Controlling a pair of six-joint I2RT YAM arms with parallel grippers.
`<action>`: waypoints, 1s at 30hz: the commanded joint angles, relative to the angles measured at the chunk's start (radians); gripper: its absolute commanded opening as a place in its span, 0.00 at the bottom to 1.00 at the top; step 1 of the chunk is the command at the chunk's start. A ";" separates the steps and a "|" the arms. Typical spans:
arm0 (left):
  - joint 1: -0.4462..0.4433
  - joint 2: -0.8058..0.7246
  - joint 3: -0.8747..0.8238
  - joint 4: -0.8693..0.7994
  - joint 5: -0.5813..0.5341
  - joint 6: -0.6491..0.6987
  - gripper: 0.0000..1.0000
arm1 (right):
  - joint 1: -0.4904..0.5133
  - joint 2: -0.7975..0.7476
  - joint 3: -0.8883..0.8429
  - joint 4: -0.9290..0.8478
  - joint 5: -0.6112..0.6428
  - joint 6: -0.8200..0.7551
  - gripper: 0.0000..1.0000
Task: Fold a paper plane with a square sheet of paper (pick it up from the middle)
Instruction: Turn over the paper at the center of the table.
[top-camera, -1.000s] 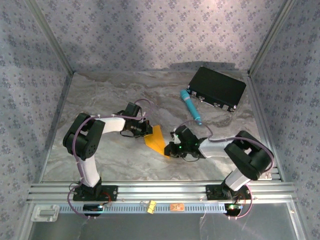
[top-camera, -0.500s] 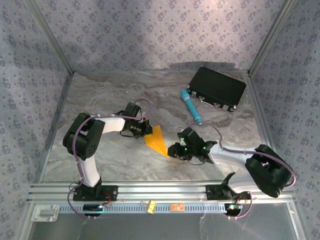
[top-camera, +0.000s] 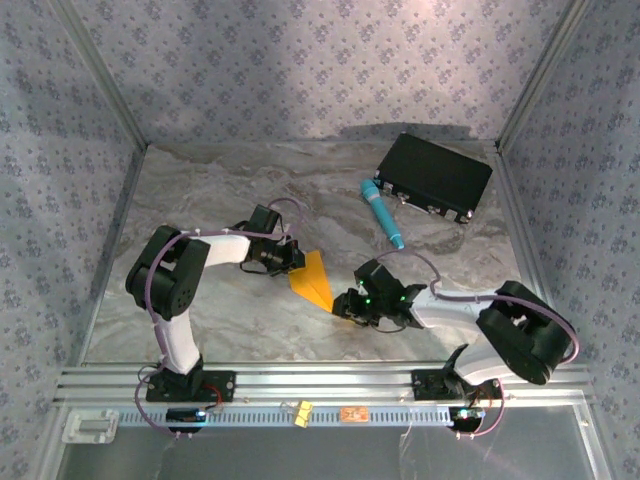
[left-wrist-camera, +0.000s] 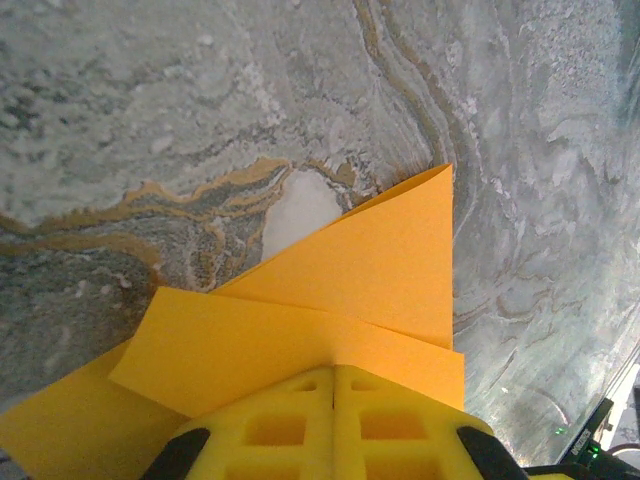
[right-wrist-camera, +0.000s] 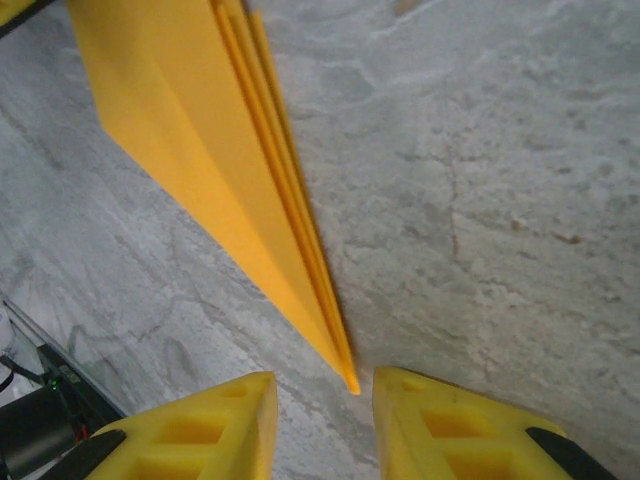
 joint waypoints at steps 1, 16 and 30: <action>0.010 0.028 -0.022 -0.048 -0.042 -0.002 0.06 | 0.000 0.027 -0.004 0.013 -0.002 0.024 0.32; 0.018 0.034 -0.028 -0.042 -0.028 -0.010 0.06 | -0.009 0.053 -0.005 0.116 -0.039 0.046 0.28; 0.019 0.036 -0.021 -0.042 -0.022 -0.015 0.06 | -0.034 0.028 -0.025 0.160 -0.033 0.030 0.29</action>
